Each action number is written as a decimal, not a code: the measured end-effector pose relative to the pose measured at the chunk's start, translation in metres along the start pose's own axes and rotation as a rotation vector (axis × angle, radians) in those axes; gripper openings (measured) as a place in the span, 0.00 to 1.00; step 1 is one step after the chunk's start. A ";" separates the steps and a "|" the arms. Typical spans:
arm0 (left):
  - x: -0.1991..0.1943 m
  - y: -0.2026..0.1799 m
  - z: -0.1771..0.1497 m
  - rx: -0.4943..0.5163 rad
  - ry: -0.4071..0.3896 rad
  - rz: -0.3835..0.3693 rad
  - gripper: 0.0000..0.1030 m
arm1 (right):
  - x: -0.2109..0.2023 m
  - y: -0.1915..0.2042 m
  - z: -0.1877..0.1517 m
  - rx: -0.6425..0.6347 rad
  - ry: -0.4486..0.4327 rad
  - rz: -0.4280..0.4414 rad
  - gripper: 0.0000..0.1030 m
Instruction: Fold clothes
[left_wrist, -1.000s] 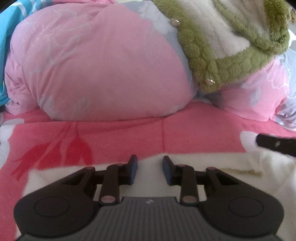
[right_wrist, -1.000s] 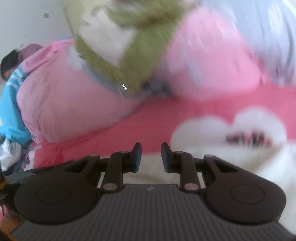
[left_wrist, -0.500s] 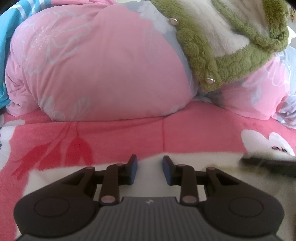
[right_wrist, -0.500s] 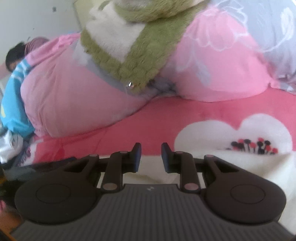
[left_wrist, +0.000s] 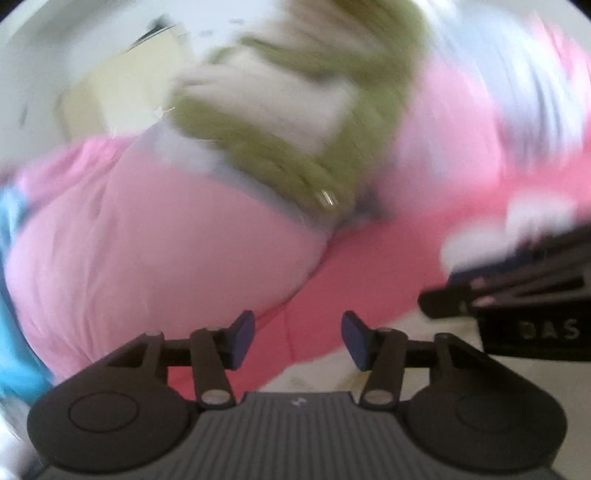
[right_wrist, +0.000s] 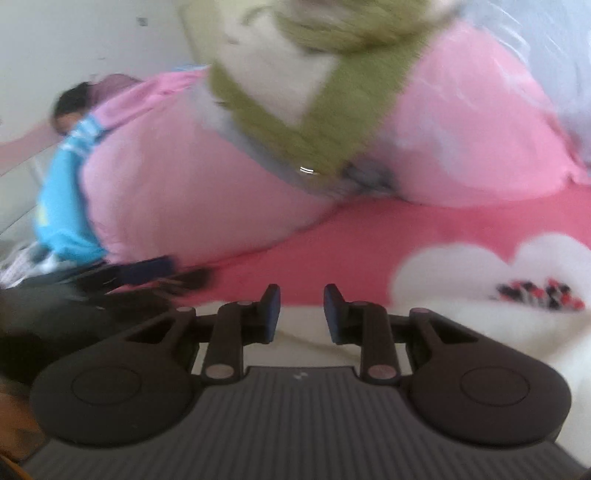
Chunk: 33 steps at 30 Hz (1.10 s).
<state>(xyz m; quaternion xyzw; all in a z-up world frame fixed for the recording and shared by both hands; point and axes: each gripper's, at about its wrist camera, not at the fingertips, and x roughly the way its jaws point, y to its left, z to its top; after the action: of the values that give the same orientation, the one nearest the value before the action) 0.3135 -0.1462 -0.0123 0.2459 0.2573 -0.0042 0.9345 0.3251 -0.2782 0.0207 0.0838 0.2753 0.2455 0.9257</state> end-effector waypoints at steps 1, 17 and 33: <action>0.006 -0.003 -0.006 0.008 0.028 -0.008 0.54 | 0.007 0.002 -0.004 -0.038 0.035 -0.041 0.27; -0.015 0.079 -0.046 -0.484 0.199 -0.171 0.71 | 0.025 -0.017 -0.017 0.025 0.125 -0.034 0.28; -0.210 0.104 -0.102 -0.531 0.188 -0.252 0.75 | -0.099 -0.013 -0.064 0.460 0.076 0.172 0.32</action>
<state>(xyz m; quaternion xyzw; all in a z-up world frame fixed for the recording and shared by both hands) 0.0972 -0.0323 0.0609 -0.0415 0.3633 -0.0301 0.9303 0.2226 -0.3377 0.0101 0.3063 0.3502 0.2573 0.8470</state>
